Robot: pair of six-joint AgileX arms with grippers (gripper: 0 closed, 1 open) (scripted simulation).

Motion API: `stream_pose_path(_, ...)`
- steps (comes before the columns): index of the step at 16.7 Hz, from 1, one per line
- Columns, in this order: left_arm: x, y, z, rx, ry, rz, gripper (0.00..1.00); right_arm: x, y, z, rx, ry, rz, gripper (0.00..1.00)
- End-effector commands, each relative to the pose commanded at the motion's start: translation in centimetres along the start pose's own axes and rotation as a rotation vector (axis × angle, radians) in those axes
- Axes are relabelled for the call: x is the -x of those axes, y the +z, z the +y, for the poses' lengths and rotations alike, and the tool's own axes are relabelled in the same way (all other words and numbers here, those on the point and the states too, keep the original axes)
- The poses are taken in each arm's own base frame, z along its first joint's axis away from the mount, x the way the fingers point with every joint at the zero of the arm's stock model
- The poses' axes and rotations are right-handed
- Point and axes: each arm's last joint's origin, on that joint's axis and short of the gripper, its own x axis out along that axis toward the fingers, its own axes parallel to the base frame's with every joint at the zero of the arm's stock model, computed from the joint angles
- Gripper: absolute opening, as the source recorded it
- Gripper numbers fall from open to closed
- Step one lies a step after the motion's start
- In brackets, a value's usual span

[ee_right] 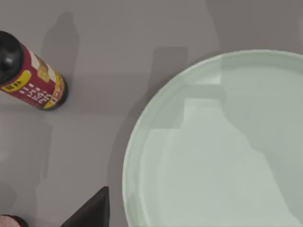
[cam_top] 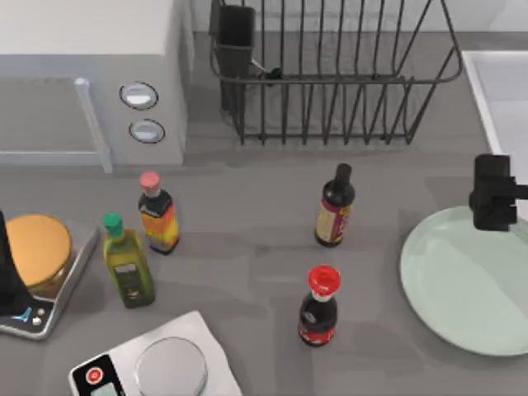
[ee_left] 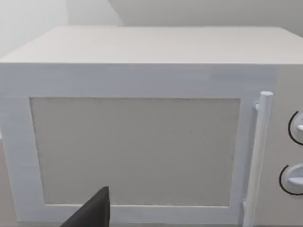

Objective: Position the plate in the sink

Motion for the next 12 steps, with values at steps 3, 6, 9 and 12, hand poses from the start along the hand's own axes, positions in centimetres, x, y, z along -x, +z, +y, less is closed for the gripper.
stream_pose_path(3, 0.0, 0.0, 0.0, 0.000, 0.000, 0.000, 1.00, -3.7, 2.5, 3.1, -0.009, -0.056, 0.237, 1.00)
stream_pose_path(6, 0.0, 0.0, 0.0, 0.000, 0.000, 0.000, 1.00, -7.5, 3.5, 5.7, -0.008, -0.124, 0.418, 1.00)
stream_pose_path(9, 0.0, 0.0, 0.0, 0.000, 0.000, 0.000, 1.00, -10.0, 3.7, 7.4, -0.005, -0.176, 0.525, 1.00)
stream_pose_path(12, 0.0, 0.0, 0.0, 0.000, 0.000, 0.000, 1.00, -10.8, 3.7, 8.0, -0.003, -0.193, 0.556, 1.00)
